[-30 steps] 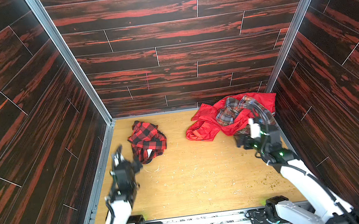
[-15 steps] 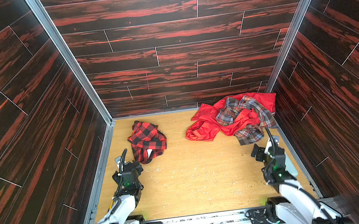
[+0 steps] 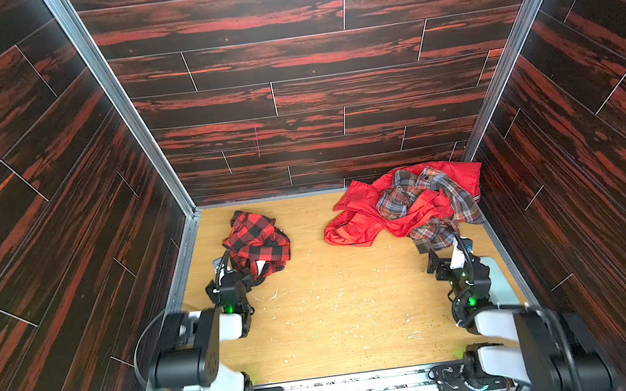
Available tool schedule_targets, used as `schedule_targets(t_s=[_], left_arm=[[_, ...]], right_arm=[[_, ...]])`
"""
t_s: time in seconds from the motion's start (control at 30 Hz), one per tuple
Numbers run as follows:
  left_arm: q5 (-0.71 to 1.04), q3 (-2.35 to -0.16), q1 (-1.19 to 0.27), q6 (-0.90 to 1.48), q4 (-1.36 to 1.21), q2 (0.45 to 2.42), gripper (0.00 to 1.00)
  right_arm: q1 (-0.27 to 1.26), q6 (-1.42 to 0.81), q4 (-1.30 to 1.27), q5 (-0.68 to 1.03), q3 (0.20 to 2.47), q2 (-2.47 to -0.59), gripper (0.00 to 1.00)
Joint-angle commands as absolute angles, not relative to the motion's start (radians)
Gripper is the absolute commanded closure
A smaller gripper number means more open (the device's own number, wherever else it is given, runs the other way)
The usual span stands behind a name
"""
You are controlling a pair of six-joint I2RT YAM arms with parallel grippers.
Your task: Pick out a specific cloth from the pile
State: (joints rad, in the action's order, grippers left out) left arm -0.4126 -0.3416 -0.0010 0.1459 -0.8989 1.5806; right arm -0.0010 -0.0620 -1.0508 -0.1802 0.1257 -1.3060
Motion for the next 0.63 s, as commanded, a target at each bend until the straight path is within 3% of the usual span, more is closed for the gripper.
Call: schedule_targets(t_s=[0.0,0.17,0.23,0.6], left_arm=[[-0.426,-0.409,0.000,0.147,-0.823,1.525,0.01],[-0.430,-0.405,0.000,0.144,-0.844,1.532,0.01],[-0.429,-0.407,0.000,0.143,-0.842,1.532,0.01],[-0.422,-0.405,0.000,0.139,-0.843,1.531,0.01]], right_arm=[[-0.005,-0.005,-1.209,-0.129,0.190,-1.399,0.01],[-0.038,-0.006,-1.249,-0.048,0.254,-1.565,0.01],[-0.052,-0.032,-1.113,-0.064,0.306,-1.547,0.01],[-0.083,-0.058,-1.110,-0.042,0.316,-1.555,0.01]])
